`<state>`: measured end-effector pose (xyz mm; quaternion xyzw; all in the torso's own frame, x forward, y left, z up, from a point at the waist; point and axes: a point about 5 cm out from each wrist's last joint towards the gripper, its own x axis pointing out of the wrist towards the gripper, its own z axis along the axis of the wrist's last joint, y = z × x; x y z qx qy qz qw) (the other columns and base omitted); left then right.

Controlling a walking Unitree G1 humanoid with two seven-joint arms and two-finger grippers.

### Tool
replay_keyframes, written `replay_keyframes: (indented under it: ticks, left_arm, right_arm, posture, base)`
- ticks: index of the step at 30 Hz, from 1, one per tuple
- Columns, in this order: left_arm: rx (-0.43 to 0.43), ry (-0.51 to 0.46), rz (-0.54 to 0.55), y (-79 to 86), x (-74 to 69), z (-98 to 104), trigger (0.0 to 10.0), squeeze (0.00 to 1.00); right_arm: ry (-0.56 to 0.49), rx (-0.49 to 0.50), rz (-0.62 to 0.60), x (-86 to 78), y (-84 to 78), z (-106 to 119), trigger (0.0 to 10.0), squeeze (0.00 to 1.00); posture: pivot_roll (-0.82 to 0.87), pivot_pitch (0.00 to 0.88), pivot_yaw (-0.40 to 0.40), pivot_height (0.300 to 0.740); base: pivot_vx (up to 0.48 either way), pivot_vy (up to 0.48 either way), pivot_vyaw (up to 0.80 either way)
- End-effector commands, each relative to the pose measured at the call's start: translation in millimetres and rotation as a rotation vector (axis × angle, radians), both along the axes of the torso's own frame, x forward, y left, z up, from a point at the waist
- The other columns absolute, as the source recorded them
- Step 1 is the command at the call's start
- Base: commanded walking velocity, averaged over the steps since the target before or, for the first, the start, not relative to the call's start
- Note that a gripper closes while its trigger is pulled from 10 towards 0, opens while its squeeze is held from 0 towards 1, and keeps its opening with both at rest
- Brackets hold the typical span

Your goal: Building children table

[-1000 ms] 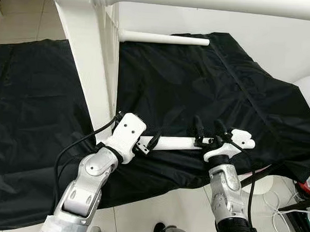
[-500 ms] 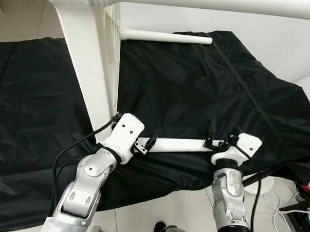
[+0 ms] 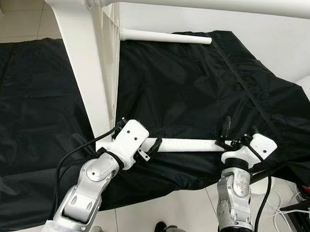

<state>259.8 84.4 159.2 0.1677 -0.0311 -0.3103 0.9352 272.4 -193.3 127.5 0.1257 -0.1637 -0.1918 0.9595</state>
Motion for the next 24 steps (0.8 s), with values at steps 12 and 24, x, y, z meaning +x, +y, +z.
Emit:
replay_keyframes:
  ticks: [12,24]
  left_arm:
    - [0.061,0.032,-0.042,-1.1,-6.4,-10.1,10.0,0.00]
    - [0.134,0.018,-0.021,1.6,-5.5,-15.9,10.0,0.00]
  right_arm:
    - [0.166,0.178,-0.068,-6.4,-1.0,-35.2,10.0,0.00]
    - [0.191,0.282,-0.058,0.2,3.5,-37.1,10.0,0.00]
  posture:
    - [0.12,0.173,0.003,0.740]
    - [0.13,0.161,-0.009,0.740]
  base:
    - [0.000,0.000,0.00]
    - [0.000,0.000,0.00]
